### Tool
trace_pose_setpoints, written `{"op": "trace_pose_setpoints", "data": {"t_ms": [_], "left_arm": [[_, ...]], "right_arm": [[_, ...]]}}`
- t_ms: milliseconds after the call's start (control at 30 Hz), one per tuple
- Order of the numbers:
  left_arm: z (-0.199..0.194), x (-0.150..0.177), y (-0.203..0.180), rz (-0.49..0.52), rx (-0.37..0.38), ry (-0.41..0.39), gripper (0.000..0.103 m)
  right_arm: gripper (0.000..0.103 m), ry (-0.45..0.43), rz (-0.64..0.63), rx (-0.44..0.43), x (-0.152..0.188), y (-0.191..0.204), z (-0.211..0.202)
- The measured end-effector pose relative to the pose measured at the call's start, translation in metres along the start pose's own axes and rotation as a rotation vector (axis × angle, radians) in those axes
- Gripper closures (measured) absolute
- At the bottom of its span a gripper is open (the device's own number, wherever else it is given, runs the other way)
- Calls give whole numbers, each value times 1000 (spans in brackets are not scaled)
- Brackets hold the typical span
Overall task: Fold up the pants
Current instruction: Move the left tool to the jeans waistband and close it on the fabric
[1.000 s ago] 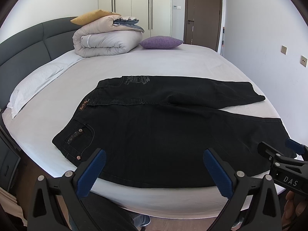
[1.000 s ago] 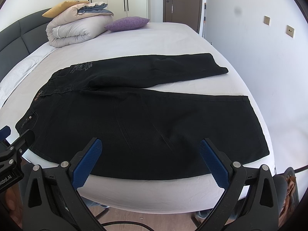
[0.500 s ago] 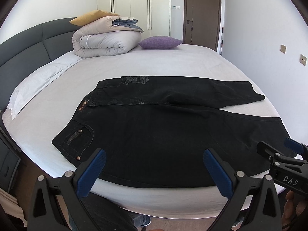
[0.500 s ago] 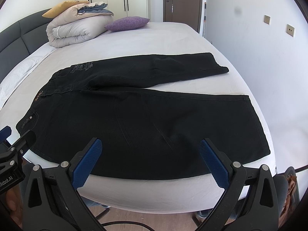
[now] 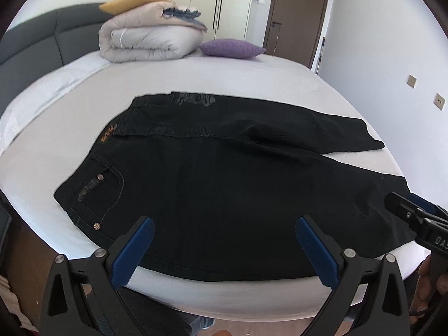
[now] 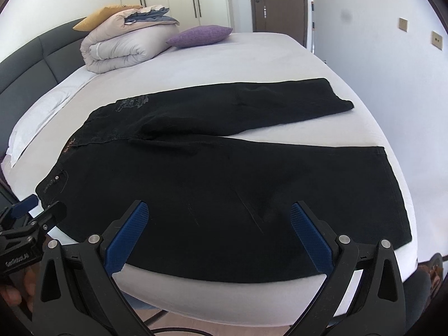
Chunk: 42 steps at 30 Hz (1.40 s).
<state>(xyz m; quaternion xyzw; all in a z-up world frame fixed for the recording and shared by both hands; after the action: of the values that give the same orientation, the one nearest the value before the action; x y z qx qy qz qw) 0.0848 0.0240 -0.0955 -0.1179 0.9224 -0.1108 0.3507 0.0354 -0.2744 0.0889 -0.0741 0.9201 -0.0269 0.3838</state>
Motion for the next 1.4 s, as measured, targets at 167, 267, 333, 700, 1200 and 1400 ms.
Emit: {"op": "trace_pose_setpoints", "data": {"t_ms": [167, 267, 333, 700, 1200, 1400], "left_arm": [[43, -29, 16, -3, 66, 80, 0], [62, -56, 26, 59, 28, 64, 0], [89, -72, 34, 129, -42, 171, 0], [200, -250, 35, 546, -25, 191, 10], [300, -265, 61, 674, 0, 542, 16], [274, -243, 54, 699, 57, 541, 64]], "right_arm": [[0, -60, -32, -51, -28, -7, 11], [0, -90, -62, -77, -47, -13, 23], [0, -101, -99, -107, -61, -15, 34], [1, -68, -309, -372, -123, -39, 101], [24, 48, -330, -604, -118, -30, 183], [32, 49, -375, -610, -124, -18, 185]]}}
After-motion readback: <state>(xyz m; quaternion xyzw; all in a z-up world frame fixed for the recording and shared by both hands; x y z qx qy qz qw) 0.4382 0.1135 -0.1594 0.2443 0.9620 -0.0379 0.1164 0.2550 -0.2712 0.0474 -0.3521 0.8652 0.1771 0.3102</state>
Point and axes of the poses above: each gripper's, at about its wrist camera, not at the fingertips, and z roughly the way its jaws point, y to its left, x to its underside, the point moved 8 cm from there along z, roughly the way its jaws point, and after that the axes turned 14 degrees about -z, right-handed, at the moved point
